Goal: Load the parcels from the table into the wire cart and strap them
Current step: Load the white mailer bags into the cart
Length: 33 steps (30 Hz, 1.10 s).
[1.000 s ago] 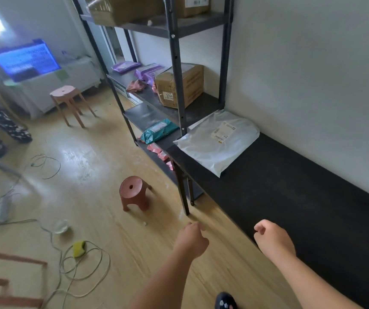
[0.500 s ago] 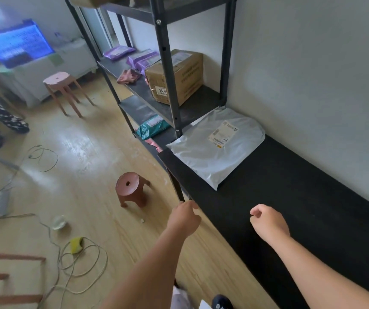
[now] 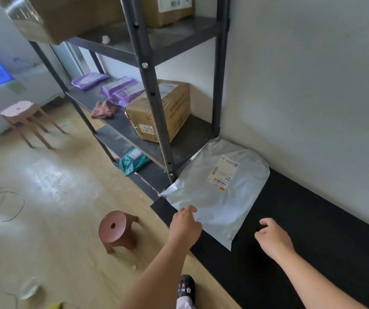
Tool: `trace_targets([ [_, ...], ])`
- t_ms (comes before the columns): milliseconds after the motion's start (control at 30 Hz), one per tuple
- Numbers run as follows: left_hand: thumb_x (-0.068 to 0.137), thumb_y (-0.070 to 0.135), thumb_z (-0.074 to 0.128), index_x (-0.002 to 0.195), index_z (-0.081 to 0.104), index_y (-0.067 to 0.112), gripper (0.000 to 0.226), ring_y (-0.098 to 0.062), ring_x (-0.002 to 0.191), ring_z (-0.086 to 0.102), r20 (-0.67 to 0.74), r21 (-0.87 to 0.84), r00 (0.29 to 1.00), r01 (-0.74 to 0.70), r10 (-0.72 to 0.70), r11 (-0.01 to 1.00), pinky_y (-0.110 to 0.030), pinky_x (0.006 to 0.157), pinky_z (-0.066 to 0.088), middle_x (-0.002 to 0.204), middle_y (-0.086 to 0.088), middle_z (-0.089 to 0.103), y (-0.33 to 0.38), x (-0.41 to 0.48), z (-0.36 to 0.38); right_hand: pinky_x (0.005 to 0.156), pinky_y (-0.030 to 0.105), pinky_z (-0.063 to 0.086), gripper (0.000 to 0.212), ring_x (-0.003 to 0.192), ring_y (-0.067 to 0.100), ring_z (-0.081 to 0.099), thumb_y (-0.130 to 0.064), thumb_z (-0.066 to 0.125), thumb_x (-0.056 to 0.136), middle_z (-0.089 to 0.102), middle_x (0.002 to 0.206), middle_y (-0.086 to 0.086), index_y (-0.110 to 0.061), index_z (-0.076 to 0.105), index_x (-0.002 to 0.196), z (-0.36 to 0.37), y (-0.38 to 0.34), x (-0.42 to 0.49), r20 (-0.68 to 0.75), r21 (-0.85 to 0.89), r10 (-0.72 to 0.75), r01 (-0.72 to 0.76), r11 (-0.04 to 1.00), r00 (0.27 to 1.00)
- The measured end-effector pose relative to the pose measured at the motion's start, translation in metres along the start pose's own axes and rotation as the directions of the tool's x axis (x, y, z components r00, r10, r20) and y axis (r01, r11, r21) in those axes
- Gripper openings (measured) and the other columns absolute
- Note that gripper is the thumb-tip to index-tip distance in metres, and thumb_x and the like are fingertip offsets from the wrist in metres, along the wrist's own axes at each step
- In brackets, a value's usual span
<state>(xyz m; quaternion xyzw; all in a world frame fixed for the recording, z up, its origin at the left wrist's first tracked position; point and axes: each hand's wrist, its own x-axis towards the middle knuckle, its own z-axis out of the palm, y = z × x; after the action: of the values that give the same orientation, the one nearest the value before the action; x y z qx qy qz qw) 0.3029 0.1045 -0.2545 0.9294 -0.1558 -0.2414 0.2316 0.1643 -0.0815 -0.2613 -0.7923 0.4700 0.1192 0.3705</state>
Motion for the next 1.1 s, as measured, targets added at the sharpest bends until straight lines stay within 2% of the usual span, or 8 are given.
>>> trace_targets([
  [133,0.089,0.005,0.052,0.137,0.049,0.026,0.052,-0.011,0.115,0.054,-0.004,-0.027,0.999,-0.043,0.043,0.999,-0.015,0.069,0.04,0.141,0.004,0.047,0.002,0.052,-0.025,0.057,0.026,0.042,0.051,0.073,0.009,0.055,-0.016,0.056,0.095,0.06,0.095,-0.004,-0.016,0.041,0.144,0.006,-0.03,0.021,-0.062,0.164,0.094,-0.083,0.983,0.994],
  [200,0.089,0.004,0.05,0.137,0.049,0.026,0.053,-0.006,0.103,0.055,0.006,-0.029,0.997,-0.071,0.071,0.997,-0.01,0.063,0.038,0.142,0.005,0.046,0.004,0.076,-0.035,0.063,0.03,0.043,0.054,0.089,0.017,0.06,-0.02,0.058,0.095,0.063,0.114,0.002,-0.015,0.04,0.145,0.006,-0.044,0.029,-0.081,0.222,0.145,-0.124,0.967,0.986],
  [333,0.087,0.006,0.051,0.142,0.041,0.026,0.06,-0.018,0.124,0.05,0.034,0.038,0.99,-0.14,0.138,0.989,-0.022,0.083,0.044,0.143,0.001,0.045,0.014,0.117,-0.046,0.056,0.026,0.037,0.056,0.078,0.013,0.052,-0.022,0.06,0.094,0.059,0.122,0.005,-0.015,0.04,0.145,0.008,-0.06,0.045,-0.125,0.337,0.254,-0.2,0.92,0.959],
  [433,0.085,0.008,0.054,0.148,0.031,0.025,0.069,-0.024,0.12,0.053,0.095,0.062,0.986,-0.143,0.137,0.988,-0.033,0.087,0.051,0.144,-0.002,0.042,0.021,0.142,-0.05,0.055,0.025,0.037,0.057,0.074,0.011,0.049,-0.021,0.061,0.092,0.058,0.121,0.005,-0.015,0.04,0.145,0.008,-0.067,0.055,-0.117,0.424,0.327,-0.251,0.87,0.938],
  [567,0.084,0.016,0.057,0.152,0.019,0.022,0.078,-0.029,0.125,0.047,0.209,0.136,0.973,-0.132,0.102,0.982,-0.039,0.088,0.055,0.152,-0.006,0.028,0.028,0.166,-0.048,0.081,0.042,0.055,0.059,0.095,0.024,0.061,-0.022,0.064,0.09,0.059,0.12,0.006,-0.015,0.042,0.144,0.009,-0.075,0.065,-0.076,0.584,0.406,-0.289,0.758,0.911],
  [733,0.082,0.028,0.059,0.149,0.017,0.028,0.079,-0.03,0.126,0.045,0.231,0.148,0.973,-0.058,0.022,0.987,-0.044,0.094,0.051,0.144,-0.007,0.037,0.036,0.178,-0.041,0.059,0.03,0.046,0.04,0.088,0.021,0.062,-0.024,0.064,0.091,0.063,0.1,0.004,-0.021,0.052,0.128,0.009,-0.077,0.067,0.011,0.709,0.441,-0.319,0.629,0.897],
  [900,0.082,0.022,0.055,0.142,0.027,0.028,0.067,-0.032,0.11,0.055,0.132,-0.004,0.991,-0.007,0.008,1.0,-0.045,0.088,0.054,0.133,-0.008,0.045,0.038,0.175,-0.037,0.057,0.028,0.045,0.008,0.078,0.02,0.063,-0.019,0.061,0.093,0.067,0.092,0.004,-0.025,0.056,0.094,0.016,-0.068,0.062,0.003,0.666,0.43,-0.323,0.673,0.903],
  [1100,0.085,0.013,0.052,0.148,0.027,0.021,0.068,-0.031,0.117,0.051,0.058,-0.069,0.996,-0.064,0.068,0.996,-0.04,0.082,0.054,0.144,-0.008,0.041,0.042,0.172,-0.02,0.071,0.037,0.056,0.014,0.081,0.024,0.067,-0.01,0.061,0.091,0.07,0.088,0.004,-0.024,0.062,0.089,0.018,-0.055,0.048,-0.042,0.653,0.478,-0.338,0.678,0.877],
])
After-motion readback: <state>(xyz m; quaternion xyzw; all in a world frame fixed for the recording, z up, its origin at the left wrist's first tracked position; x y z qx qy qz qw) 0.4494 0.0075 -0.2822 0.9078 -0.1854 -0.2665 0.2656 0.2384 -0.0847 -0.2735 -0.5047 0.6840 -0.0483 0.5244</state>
